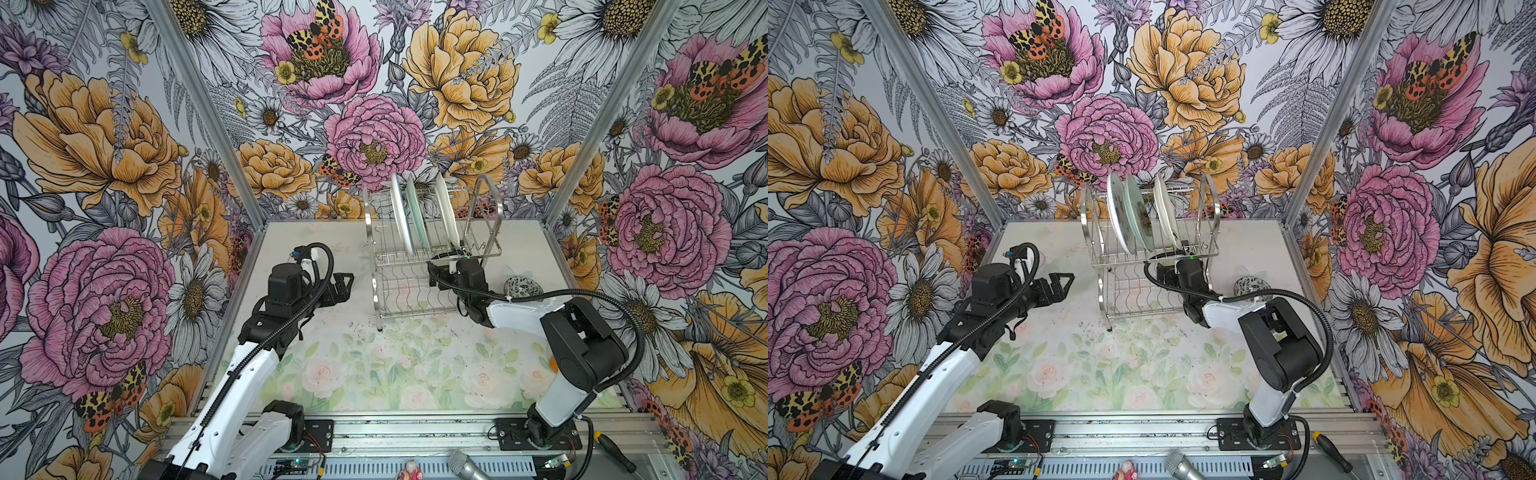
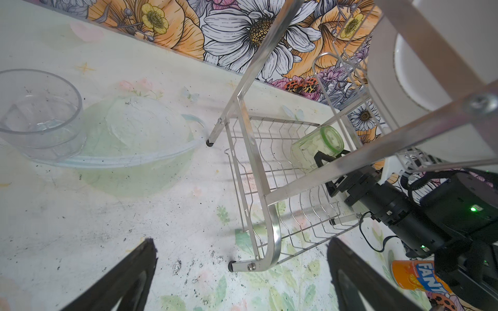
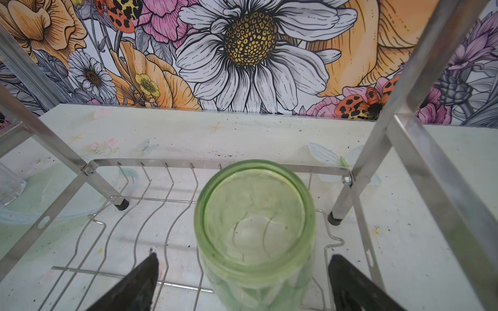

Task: Unload the mixed dishes from the dish rack
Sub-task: 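Lower the open right gripper around the green glass in the rack, then close the right gripper on the green glass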

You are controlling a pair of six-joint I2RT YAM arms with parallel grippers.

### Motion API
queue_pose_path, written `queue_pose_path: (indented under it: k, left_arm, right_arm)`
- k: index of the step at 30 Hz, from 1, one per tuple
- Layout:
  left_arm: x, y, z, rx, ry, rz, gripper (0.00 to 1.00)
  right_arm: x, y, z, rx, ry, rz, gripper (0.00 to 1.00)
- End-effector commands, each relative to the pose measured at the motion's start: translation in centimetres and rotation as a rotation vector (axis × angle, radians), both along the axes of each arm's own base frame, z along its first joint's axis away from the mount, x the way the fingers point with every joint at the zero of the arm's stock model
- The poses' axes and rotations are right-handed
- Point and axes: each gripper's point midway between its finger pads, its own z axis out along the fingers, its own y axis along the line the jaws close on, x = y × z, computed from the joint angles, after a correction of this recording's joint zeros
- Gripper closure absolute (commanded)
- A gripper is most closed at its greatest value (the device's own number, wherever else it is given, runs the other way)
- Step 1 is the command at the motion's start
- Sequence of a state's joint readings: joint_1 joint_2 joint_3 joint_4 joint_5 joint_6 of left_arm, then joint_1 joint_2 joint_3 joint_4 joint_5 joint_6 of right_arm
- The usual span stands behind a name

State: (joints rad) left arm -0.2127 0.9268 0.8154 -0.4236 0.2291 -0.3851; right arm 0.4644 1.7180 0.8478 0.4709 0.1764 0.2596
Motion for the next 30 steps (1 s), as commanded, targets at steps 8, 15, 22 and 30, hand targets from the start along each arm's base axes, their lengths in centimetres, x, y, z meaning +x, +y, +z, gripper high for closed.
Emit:
queue_pose_path:
  k: [8, 15, 22, 30]
  left_arm:
    - [0.8, 0.1, 0.6, 0.012, -0.028, -0.007, 0.01]
    - [1.5, -0.1, 0.2, 0.012, -0.013, -0.016, 0.01]
    - [1.6, 0.1, 0.4, 0.017, -0.018, -0.014, 0.01]
    - [1.7, 0.1, 0.2, 0.017, -0.011, -0.012, 0.01]
  right_arm:
    - [2.5, 0.9, 0.7, 0.03, -0.042, 0.029, 0.02]
    - [3.5, 0.9, 0.4, 0.018, -0.049, 0.018, 0.03]
    - [3.8, 1.3, 0.7, 0.026, -0.06, 0.036, 0.12]
    - [3.5, 1.7, 0.8, 0.037, -0.059, 0.065, 0.28]
